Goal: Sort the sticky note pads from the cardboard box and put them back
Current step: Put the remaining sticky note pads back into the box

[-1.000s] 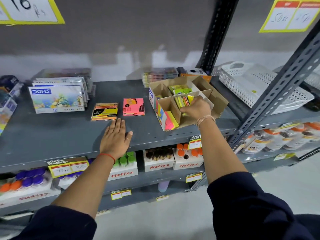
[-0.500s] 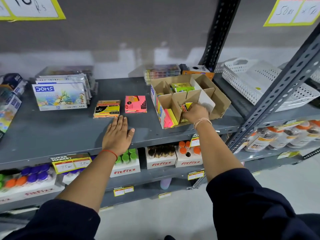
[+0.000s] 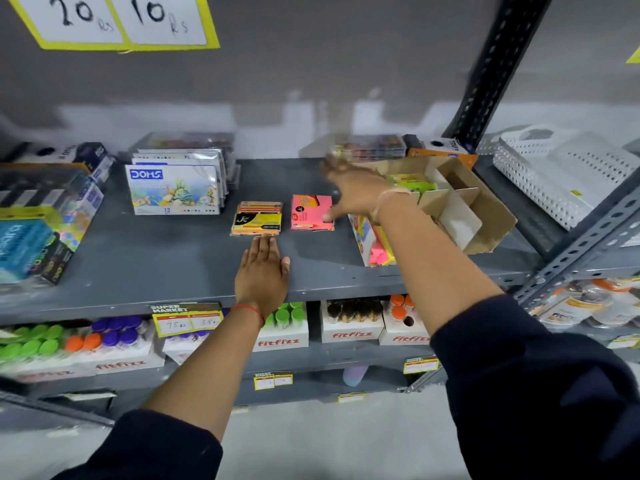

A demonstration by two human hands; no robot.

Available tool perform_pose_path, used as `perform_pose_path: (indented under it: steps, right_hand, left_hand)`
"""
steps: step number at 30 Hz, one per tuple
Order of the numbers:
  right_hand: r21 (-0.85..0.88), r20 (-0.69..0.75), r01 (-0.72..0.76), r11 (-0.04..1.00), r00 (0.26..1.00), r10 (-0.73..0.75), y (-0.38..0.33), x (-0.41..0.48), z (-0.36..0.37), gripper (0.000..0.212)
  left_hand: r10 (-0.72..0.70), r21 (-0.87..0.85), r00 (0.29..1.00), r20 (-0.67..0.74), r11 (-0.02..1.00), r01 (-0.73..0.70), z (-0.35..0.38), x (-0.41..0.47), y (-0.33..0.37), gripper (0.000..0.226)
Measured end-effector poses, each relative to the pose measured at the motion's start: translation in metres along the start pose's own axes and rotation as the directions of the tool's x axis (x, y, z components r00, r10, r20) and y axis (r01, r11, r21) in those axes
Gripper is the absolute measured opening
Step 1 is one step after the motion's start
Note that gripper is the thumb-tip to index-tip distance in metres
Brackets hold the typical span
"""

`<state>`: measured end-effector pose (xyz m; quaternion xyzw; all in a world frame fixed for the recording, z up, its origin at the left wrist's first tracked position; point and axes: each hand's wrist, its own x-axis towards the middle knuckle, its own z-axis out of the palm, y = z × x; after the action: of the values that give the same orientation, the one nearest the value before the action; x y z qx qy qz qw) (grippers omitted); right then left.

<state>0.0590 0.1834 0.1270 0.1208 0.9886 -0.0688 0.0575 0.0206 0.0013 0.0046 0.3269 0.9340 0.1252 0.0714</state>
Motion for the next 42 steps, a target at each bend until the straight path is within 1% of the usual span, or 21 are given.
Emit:
perform_pose_path:
  steps: [1,3,4,6,9,13,15,17,22,26,28,29,31,33,35,38,40,42]
  right_hand:
    - [-0.089,0.089,0.015,0.996,0.996,-0.007,-0.006,0.012,0.005,0.098]
    - [-0.194,0.209,0.039,0.980,0.978,0.002,-0.013,0.038,0.018,0.103]
    - [-0.227,0.253,0.045,0.973,0.967,0.015,-0.014,0.050,0.025,0.105]
    - [-0.279,0.296,0.043,0.959,0.954,0.044,-0.013,0.068,0.038,0.107]
    - [-0.256,0.323,0.016,0.967,0.944,0.070,-0.010,0.085,0.046,0.104]
    - [-0.121,0.336,-0.049,0.991,0.938,0.087,-0.007,0.088,0.051,0.093]
    - [-0.036,0.323,-0.068,0.997,0.943,0.076,-0.006,0.087,0.051,0.090]
    - [0.025,0.300,-0.079,0.997,0.952,0.068,-0.006,0.086,0.049,0.088]
    - [0.065,0.234,-0.105,0.992,0.968,0.087,-0.007,0.075,0.049,0.082]
    - [0.092,0.013,-0.102,0.991,0.995,0.101,-0.011,0.058,0.044,0.075]
    - [0.189,-0.099,-0.079,0.979,0.990,0.099,-0.014,0.048,0.032,0.074]
    - [0.284,-0.144,-0.074,0.956,0.982,0.119,-0.015,0.042,0.025,0.074]
    - [0.473,-0.241,-0.060,0.879,0.951,0.195,-0.013,0.027,0.010,0.071]
    - [0.565,-0.323,-0.084,0.821,0.893,0.314,-0.004,0.007,-0.004,0.066]
    - [0.615,-0.353,-0.150,0.774,0.826,0.440,0.012,-0.011,-0.013,0.061]
    - [0.623,-0.289,-0.327,0.710,0.747,0.598,0.047,-0.037,-0.011,0.063]
    - [0.598,-0.231,-0.446,0.666,0.699,0.676,0.070,-0.053,-0.001,0.050]
    - [0.587,-0.156,-0.534,0.609,0.663,0.732,0.085,-0.067,0.011,0.046]
  left_hand:
    - [-0.015,-0.002,1.000,-0.019,1.000,0.015,0.001,0.000,0.000,0.055]
    - [-0.023,0.002,0.999,-0.040,1.000,0.023,0.003,0.001,0.001,0.056]
    - [-0.020,0.006,0.999,-0.036,1.000,0.020,0.004,0.002,0.001,0.056]
    - [-0.015,0.022,1.000,-0.023,1.000,0.015,0.005,0.004,0.000,0.056]
    - [-0.011,0.041,1.000,-0.021,0.999,0.012,0.007,0.006,-0.002,0.056]
    - [-0.002,0.065,1.000,-0.011,0.998,0.003,0.009,0.008,-0.004,0.057]
    - [-0.002,0.070,1.000,-0.005,0.998,0.003,0.009,0.008,-0.004,0.061]
    - [-0.004,0.062,1.000,-0.006,0.998,0.004,0.010,0.008,-0.004,0.060]
    - [0.000,0.056,1.000,-0.011,0.998,0.001,0.009,0.007,-0.003,0.056]
    - [0.005,0.029,1.000,-0.029,1.000,-0.004,0.008,0.005,-0.001,0.055]
    - [0.005,0.015,0.999,-0.034,1.000,-0.004,0.008,0.005,-0.001,0.055]
    - [0.007,0.009,0.999,-0.036,1.000,-0.007,0.008,0.005,-0.002,0.056]
    - [0.020,0.008,0.999,-0.045,1.000,-0.020,0.008,0.004,-0.002,0.057]
    - [0.043,0.006,0.998,-0.049,0.999,-0.043,0.007,0.001,-0.001,0.055]
    - [0.062,0.001,0.997,-0.044,0.998,-0.063,0.006,0.001,-0.002,0.054]
    - [0.075,-0.009,0.997,-0.023,0.997,-0.075,0.004,-0.001,0.000,0.053]
    - [0.074,-0.016,0.996,-0.042,0.997,-0.075,0.004,-0.001,0.002,0.052]
    - [0.081,-0.007,0.995,-0.057,0.997,-0.082,0.005,-0.001,0.003,0.052]
